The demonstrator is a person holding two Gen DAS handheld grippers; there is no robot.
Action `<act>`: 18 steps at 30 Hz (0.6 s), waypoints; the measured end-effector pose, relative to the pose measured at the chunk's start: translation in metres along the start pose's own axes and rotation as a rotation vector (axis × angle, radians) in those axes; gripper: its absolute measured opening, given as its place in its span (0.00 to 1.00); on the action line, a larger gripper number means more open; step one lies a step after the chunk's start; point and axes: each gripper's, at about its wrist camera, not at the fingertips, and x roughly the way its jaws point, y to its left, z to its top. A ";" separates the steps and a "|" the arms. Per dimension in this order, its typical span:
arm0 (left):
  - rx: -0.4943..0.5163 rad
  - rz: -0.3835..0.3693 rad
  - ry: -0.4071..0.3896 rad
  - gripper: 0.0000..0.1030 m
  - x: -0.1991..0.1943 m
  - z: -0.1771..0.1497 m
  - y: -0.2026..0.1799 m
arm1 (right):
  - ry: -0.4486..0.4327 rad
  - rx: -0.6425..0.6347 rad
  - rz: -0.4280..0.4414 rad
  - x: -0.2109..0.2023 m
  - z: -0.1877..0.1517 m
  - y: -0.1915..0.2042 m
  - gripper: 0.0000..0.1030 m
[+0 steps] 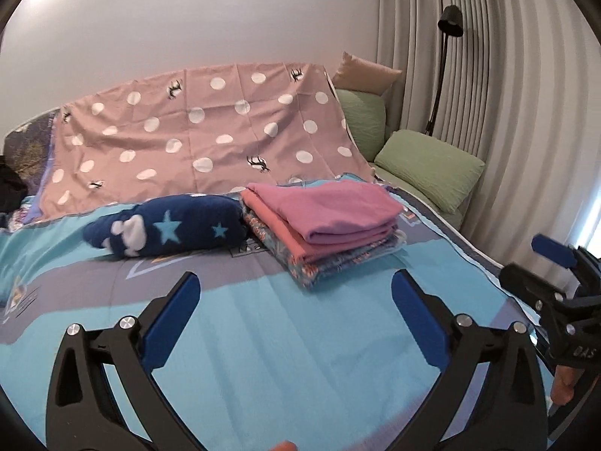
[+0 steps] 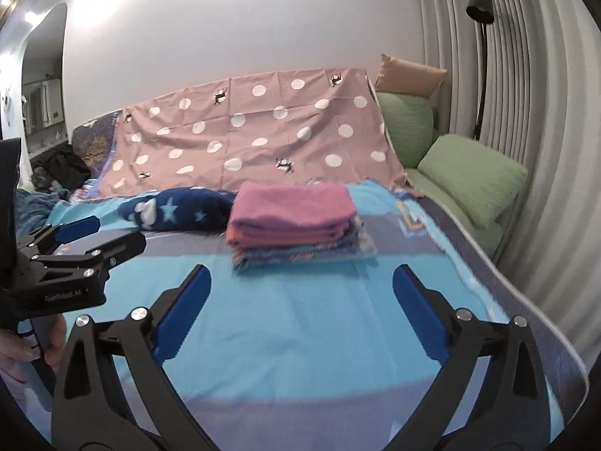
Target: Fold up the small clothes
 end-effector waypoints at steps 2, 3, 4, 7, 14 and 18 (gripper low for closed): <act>0.011 0.034 -0.019 0.99 -0.022 -0.008 -0.004 | 0.015 0.018 0.024 -0.021 -0.011 0.002 0.97; 0.022 0.058 -0.023 0.99 -0.029 -0.011 -0.006 | 0.018 0.027 0.028 -0.029 -0.015 0.003 0.97; 0.042 0.098 -0.026 0.99 -0.040 -0.015 -0.008 | 0.019 0.034 0.031 -0.037 -0.018 0.004 0.97; 0.061 0.136 -0.036 0.99 -0.066 -0.028 -0.011 | 0.020 0.055 0.027 -0.060 -0.029 0.009 0.98; 0.028 0.094 -0.035 0.99 -0.115 -0.056 -0.015 | 0.033 0.068 0.035 -0.091 -0.042 0.023 0.98; 0.011 0.084 -0.030 0.99 -0.138 -0.066 -0.017 | 0.020 0.064 0.029 -0.107 -0.045 0.030 0.98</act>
